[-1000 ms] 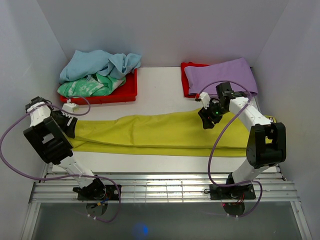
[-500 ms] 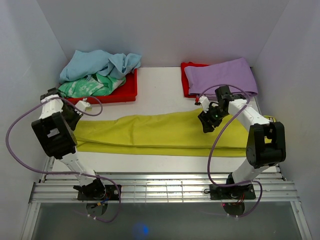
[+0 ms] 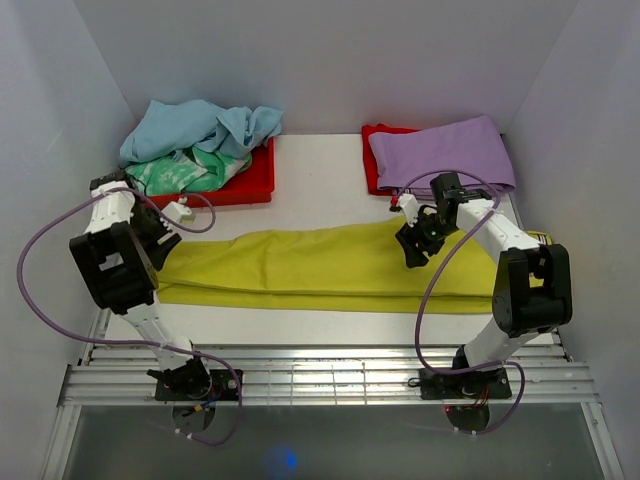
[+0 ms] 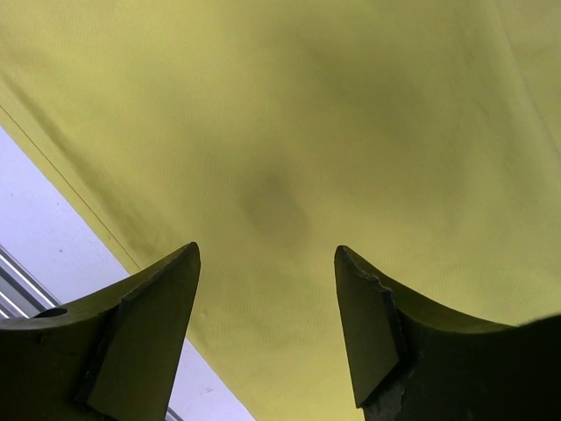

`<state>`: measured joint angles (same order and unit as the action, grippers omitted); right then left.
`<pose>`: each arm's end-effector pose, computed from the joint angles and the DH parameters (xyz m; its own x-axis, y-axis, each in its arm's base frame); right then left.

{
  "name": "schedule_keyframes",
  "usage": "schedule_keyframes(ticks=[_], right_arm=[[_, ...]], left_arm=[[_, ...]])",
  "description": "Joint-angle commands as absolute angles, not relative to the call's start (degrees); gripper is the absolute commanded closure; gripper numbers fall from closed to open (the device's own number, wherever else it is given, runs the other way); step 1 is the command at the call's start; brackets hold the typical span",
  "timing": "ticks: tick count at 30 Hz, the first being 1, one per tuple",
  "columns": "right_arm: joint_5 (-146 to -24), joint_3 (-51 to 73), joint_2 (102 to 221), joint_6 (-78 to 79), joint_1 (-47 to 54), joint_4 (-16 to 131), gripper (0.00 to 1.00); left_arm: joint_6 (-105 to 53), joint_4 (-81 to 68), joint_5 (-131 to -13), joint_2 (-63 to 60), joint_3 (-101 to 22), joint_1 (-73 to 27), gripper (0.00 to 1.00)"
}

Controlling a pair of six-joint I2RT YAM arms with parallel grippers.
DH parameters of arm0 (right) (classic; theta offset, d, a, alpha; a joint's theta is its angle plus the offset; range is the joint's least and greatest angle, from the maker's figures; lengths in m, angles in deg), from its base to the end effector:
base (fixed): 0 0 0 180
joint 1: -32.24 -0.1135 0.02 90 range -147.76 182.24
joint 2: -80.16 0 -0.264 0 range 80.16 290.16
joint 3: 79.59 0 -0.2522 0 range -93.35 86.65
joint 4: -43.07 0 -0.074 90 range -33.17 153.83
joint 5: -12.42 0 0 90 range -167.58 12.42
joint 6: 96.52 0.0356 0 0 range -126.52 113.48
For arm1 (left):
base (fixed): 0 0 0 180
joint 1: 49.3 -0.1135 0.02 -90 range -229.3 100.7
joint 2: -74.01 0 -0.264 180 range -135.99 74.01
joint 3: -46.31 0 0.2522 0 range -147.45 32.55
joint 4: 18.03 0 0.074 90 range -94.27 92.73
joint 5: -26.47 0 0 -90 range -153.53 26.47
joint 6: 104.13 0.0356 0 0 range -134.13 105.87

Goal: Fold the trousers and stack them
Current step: Fold the trousers

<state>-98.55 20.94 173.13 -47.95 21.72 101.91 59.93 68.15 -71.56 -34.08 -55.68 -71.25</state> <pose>0.3039 0.0694 0.2161 -0.5190 -0.7248 -0.4531 -0.8278 0.5584 0.0549 0.3250 0.1256 0.2285 -0.6154 0.7785 -0.1233 0.7881 0.6108 -0.0766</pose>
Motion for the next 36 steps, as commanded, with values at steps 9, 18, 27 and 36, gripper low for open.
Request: schedule_keyframes(ticks=[9,18,27,36], right_arm=[[-97.6,22.7,171.4,-49.5,21.6,102.7,0.29],[-98.2,22.8,171.1,-49.6,22.3,102.4,0.35],[-99.8,23.9,172.4,-47.9,23.0,102.4,0.44],[-99.1,22.4,172.6,-48.1,23.2,103.8,0.44]], left_arm=[[67.5,62.4,-64.3,-32.8,-47.6,-78.0,0.27],[67.9,63.3,-67.0,-32.1,-55.2,-70.2,1.00],[63.6,51.4,-73.6,-10.7,-54.4,-34.9,1.00],[75.9,44.9,-67.5,9.9,-15.9,-33.6,1.00]])
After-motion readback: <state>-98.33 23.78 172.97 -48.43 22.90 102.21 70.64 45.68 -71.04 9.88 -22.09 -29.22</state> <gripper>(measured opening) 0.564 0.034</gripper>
